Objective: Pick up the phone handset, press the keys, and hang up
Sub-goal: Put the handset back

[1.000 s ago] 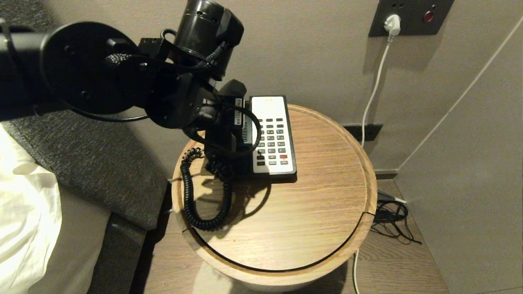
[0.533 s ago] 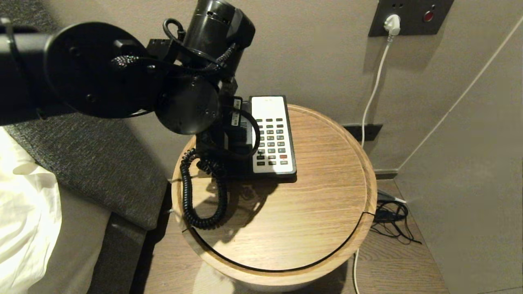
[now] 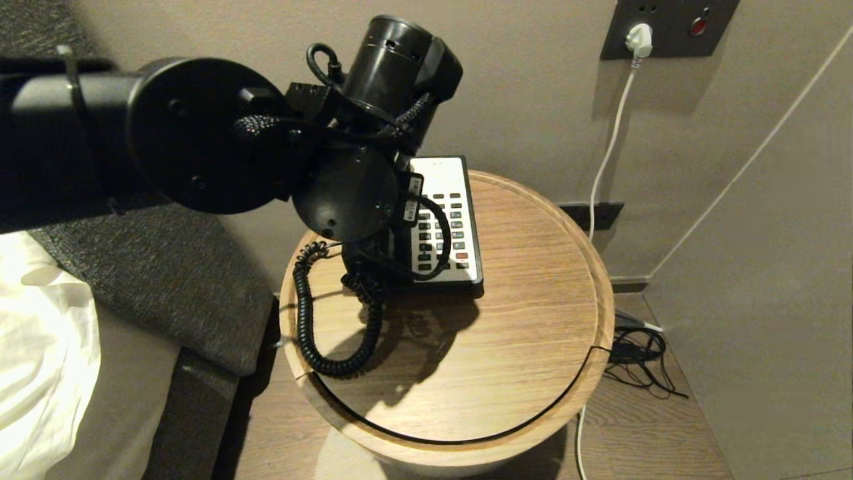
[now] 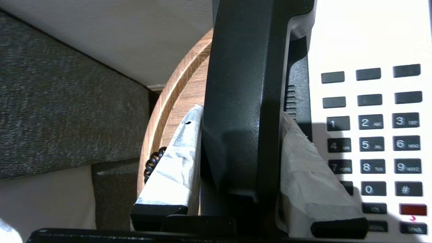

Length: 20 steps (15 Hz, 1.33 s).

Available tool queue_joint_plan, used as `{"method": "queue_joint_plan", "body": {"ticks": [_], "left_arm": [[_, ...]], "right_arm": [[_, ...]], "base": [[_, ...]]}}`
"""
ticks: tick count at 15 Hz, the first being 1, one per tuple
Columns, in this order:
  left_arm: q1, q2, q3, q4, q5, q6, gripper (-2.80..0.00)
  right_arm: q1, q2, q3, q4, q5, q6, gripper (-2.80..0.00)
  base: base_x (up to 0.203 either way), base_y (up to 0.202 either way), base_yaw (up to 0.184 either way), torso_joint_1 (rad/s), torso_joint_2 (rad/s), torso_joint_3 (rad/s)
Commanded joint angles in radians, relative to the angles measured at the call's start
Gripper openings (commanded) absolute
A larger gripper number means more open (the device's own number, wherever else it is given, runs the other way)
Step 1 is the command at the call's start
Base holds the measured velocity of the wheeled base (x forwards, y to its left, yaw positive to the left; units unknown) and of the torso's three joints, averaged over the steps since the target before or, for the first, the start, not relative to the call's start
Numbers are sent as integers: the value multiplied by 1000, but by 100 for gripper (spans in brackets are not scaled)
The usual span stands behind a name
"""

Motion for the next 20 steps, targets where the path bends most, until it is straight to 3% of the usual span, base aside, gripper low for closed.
{"method": "queue_joint_plan", "body": {"ticks": [1,20], "left_arm": [[-4,14,0,3,14,0,-280],[30,63,-31,3,37,8,-280]], "right_arm": [[0,-9,15,3,0,10,-280],[0,-23,40,3,15,10,-280]], "base": [[0,0,0,0,0,0],[0,0,0,0,0,0]]}}
